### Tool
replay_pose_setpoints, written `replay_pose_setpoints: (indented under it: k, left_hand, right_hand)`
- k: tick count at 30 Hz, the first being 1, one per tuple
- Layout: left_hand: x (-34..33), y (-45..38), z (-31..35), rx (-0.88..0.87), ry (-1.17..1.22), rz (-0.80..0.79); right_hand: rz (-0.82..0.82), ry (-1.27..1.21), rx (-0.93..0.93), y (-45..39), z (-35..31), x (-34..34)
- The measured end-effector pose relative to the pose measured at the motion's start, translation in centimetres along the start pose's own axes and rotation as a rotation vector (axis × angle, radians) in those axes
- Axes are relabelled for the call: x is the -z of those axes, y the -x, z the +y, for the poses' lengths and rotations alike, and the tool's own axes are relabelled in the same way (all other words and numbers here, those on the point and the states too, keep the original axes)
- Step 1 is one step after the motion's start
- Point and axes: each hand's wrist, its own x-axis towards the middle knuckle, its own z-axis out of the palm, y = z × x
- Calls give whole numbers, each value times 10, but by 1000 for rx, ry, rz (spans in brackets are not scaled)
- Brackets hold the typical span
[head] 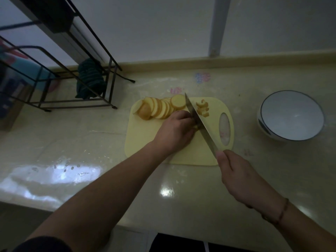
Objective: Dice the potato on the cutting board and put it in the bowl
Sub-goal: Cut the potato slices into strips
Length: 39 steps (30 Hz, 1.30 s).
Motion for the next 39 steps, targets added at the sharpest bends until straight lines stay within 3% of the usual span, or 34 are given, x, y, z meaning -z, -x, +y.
replay_pose_setpoints:
  k: [17,39]
  left_hand:
    - [-4,10,3,20,-29,77]
    - [0,3,-8,6,-21,3]
  right_hand:
    - [4,-42,30,9,7,8]
    - [71,5,61,21,10,-3]
